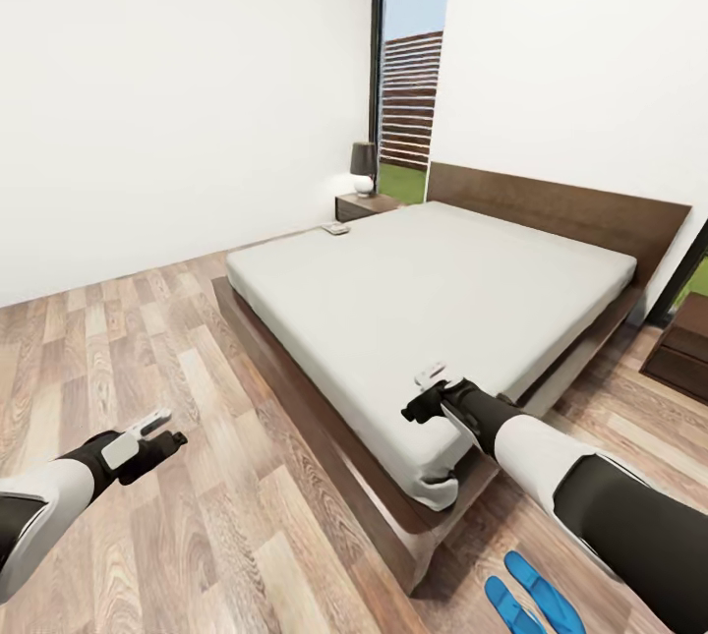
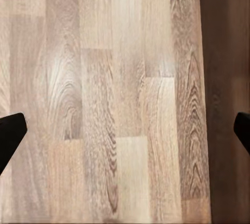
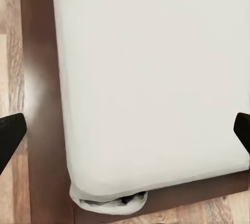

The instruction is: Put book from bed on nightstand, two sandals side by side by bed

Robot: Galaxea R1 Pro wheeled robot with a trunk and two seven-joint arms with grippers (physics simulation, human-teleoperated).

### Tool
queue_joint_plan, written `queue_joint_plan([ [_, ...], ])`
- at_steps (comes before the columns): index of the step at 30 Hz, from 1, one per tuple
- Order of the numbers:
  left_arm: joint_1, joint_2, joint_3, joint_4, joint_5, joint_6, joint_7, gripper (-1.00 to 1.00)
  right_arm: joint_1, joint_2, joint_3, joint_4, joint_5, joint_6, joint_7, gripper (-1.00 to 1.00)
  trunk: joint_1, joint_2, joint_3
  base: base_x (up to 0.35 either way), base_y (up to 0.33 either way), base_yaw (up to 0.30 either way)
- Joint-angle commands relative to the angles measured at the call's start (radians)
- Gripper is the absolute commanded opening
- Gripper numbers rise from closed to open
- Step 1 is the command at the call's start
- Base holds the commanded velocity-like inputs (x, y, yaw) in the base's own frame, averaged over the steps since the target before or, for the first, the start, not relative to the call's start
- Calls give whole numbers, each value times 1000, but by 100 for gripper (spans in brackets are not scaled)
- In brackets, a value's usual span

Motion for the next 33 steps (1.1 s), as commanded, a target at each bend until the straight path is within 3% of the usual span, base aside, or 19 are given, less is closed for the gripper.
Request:
queue_joint_plan([
  [1,10,-3,-8,1,11,0,-1,100,0,-1,8,-1,-11,4,0,100,-4,7,4,0,0,191],
  [12,76,-21,-8,1,10,-87,-5,100,3,-2,7,-1,-11,5,-1,100,-46,84,49,0,0,174],
  [33,121,-72,-7,5,-45,-105,-4,100,33,-3,6,8,-10,7,1,100,-127,231,118,0,0,23],
])
